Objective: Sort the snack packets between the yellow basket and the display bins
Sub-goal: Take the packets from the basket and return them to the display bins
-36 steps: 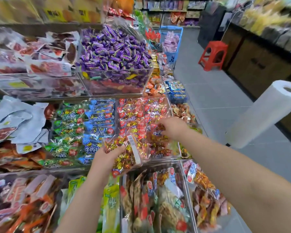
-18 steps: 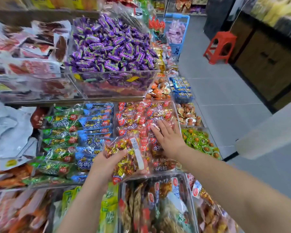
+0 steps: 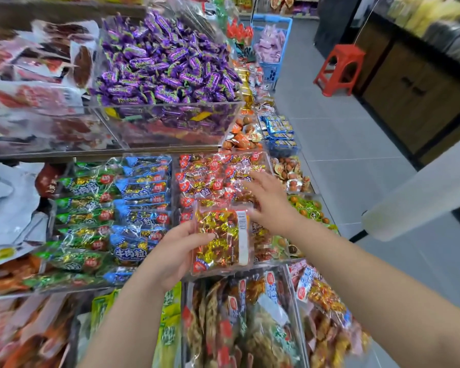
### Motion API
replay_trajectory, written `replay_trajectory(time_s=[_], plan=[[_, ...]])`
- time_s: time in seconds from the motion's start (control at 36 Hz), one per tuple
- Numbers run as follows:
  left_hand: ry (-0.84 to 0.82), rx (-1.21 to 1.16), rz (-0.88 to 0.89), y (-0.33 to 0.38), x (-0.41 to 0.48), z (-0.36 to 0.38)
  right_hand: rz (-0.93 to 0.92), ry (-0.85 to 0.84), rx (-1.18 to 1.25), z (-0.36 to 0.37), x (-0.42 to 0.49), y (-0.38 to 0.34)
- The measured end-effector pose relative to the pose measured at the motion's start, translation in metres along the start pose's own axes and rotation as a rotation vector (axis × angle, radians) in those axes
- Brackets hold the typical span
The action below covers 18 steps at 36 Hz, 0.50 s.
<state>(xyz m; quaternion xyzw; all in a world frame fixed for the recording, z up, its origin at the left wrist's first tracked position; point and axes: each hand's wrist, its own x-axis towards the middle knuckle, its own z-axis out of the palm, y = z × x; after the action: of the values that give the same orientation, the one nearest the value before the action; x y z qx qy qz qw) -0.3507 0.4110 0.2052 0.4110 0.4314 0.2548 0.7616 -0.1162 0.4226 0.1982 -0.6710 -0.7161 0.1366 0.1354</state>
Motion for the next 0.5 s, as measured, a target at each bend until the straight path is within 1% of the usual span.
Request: replay_trajectory(time_s=[0.03, 0.06, 0.08, 0.11, 0.14, 0.19, 0.25, 0.28, 0.31, 0.33, 0.39, 0.44, 0.5], plan=[[-0.022, 0.01, 0.003, 0.0, 0.0, -0.001, 0.009, 0.1, 0.123, -0.006, -0.008, -0.006], [-0.037, 0.022, 0.006, 0.001, 0.0, -0.001, 0.006, 0.16, 0.235, -0.012, -0.016, -0.011], [-0.053, 0.042, 0.019, 0.003, 0.0, -0.001, -0.005, 0.177, 0.321, -0.02, -0.024, -0.016], [-0.07, 0.078, 0.038, 0.005, 0.0, -0.001, 0.014, 0.152, 0.413, -0.026, -0.031, -0.021], [-0.09, 0.13, 0.063, 0.009, 0.0, 0.001, 0.073, 0.104, 0.549, -0.032, -0.037, -0.025], [-0.099, 0.216, 0.143, 0.016, 0.0, 0.006, 0.286, 0.013, 0.98, -0.041, -0.044, -0.031], [-0.031, 0.236, 0.227, 0.019, 0.002, 0.011, 0.479, -0.13, 1.418, -0.044, -0.049, -0.029], [0.015, 0.23, 0.261, 0.02, 0.003, 0.014, 0.553, -0.221, 1.541, -0.043, -0.051, -0.027], [0.036, 0.226, 0.297, 0.022, 0.002, 0.017, 0.609, -0.313, 1.579, -0.042, -0.054, -0.025], [0.016, 0.237, 0.345, 0.022, 0.002, 0.021, 0.646, -0.4, 1.555, -0.039, -0.058, -0.023], [-0.056, 0.364, 0.445, 0.024, -0.001, 0.029, 0.682, -0.51, 1.482, -0.034, -0.065, -0.02], [-0.078, 0.6, 0.532, 0.028, -0.002, 0.034, 0.666, -0.534, 1.546, -0.034, -0.069, -0.016], [-0.097, 0.833, 0.594, 0.031, 0.0, 0.033, 0.634, -0.474, 1.666, -0.035, -0.072, -0.012]])
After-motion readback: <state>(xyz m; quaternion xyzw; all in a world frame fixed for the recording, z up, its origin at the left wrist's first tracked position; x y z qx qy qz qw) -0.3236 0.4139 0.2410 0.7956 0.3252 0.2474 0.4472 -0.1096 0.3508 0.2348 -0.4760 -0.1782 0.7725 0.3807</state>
